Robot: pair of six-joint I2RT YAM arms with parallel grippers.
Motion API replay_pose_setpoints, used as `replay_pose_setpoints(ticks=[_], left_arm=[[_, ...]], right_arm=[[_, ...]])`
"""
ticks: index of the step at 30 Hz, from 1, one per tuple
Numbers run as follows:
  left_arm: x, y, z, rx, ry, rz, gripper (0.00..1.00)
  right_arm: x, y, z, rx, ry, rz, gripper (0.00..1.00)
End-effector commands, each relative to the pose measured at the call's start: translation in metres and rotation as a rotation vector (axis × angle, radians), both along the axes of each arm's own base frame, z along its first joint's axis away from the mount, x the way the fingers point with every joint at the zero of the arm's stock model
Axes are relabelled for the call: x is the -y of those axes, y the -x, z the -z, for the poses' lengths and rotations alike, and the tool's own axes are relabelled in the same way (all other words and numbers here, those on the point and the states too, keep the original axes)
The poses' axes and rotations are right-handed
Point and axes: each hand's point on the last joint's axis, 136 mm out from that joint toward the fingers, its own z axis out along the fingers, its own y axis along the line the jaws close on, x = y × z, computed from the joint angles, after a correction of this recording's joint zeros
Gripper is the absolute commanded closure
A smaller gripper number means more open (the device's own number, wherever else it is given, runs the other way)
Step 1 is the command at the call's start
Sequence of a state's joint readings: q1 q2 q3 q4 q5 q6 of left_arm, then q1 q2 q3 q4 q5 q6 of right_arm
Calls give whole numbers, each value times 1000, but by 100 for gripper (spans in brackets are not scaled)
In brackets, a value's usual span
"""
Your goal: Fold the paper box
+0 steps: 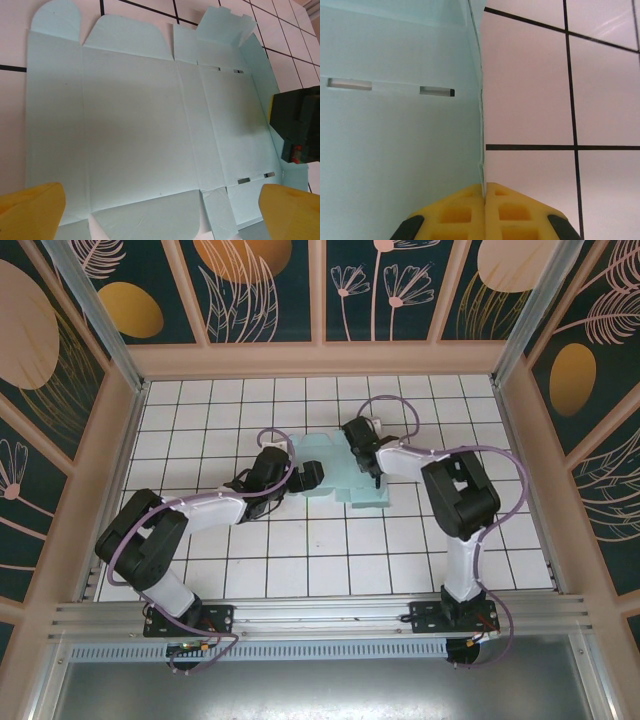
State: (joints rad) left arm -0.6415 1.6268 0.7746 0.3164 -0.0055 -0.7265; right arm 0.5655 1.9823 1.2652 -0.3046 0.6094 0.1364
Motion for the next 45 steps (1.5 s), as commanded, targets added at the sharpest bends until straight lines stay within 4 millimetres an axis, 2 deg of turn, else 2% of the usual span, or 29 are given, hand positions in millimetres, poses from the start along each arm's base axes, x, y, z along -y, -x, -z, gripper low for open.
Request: replay_pose_setpoints(ticks=[1,4,6,9,12,17,19,20,21,24,25,27,33,37,45], left_arm=[[0,0,1,2,-7,11,1],[0,0,1,1,-9,11,1],[2,1,0,1,-4,17,1],[6,0,-1,0,-9,43,1],[11,-5,-7,18,-15,60,1],[14,-23,-27,60,-37,116,2],[9,-32,-31,82,-88,127,4],[4,-34,-26,75,-120,129,6],[4,-43,-37,103,-139,133,8],[-4,-55,-40,109,-166,175,12],[-6,-59,-29,87,-182,195,13],[-6,-65,-23,80,-202,243,14],[10,-77,4,7,-254,454,13],[3,-91,21,-40,-336,467,14],[21,-82,21,-54,-261,595,22]], right_arm=[[26,4,-6,15,171,97,100],[19,2,-7,22,64,80,100],[-4,4,-8,18,-105,-3,100],[-23,5,-22,29,-332,-131,100],[-35,10,-35,54,-400,-260,100],[-41,20,-50,126,-475,-455,100],[-38,19,-59,147,-544,-473,100],[-37,18,-62,153,-560,-476,100],[-36,17,-64,158,-570,-479,100],[-31,14,-66,165,-577,-486,100],[-31,13,-66,165,-582,-493,100],[-31,13,-65,154,-592,-508,100],[-43,22,-58,71,-615,-608,100],[-42,24,-53,40,-615,-615,100],[-45,34,-45,-12,-649,-641,100]])
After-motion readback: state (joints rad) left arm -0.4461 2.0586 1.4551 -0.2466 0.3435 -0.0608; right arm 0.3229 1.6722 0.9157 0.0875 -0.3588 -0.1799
